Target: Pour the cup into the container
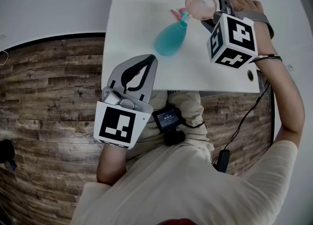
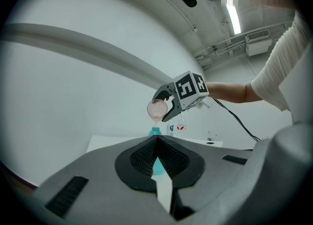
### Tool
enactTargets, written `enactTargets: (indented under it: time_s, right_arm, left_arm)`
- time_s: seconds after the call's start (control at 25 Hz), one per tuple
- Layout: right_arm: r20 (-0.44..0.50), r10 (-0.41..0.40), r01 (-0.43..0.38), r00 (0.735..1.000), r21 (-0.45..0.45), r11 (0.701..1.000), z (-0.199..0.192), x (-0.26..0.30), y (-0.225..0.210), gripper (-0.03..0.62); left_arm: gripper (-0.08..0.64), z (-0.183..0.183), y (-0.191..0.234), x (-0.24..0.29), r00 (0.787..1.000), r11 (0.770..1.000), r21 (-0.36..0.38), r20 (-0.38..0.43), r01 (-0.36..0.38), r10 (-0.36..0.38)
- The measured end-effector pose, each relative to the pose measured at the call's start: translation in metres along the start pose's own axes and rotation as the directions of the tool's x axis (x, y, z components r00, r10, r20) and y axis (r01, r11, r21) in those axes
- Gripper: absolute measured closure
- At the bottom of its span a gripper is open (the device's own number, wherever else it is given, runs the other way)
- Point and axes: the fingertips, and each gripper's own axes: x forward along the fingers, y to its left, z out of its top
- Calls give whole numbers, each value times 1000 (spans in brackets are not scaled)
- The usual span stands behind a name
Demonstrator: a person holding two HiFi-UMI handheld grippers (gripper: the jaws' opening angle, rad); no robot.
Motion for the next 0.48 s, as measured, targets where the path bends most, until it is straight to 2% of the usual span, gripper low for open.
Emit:
enactTargets:
  time_s: [0.48]
  right_arm:
    - [-15,-21,21,1000,-27,999,0,-1,-2,221]
  left_arm:
    - [549,2,-1,-1,1000,1000,3,4,1,-1]
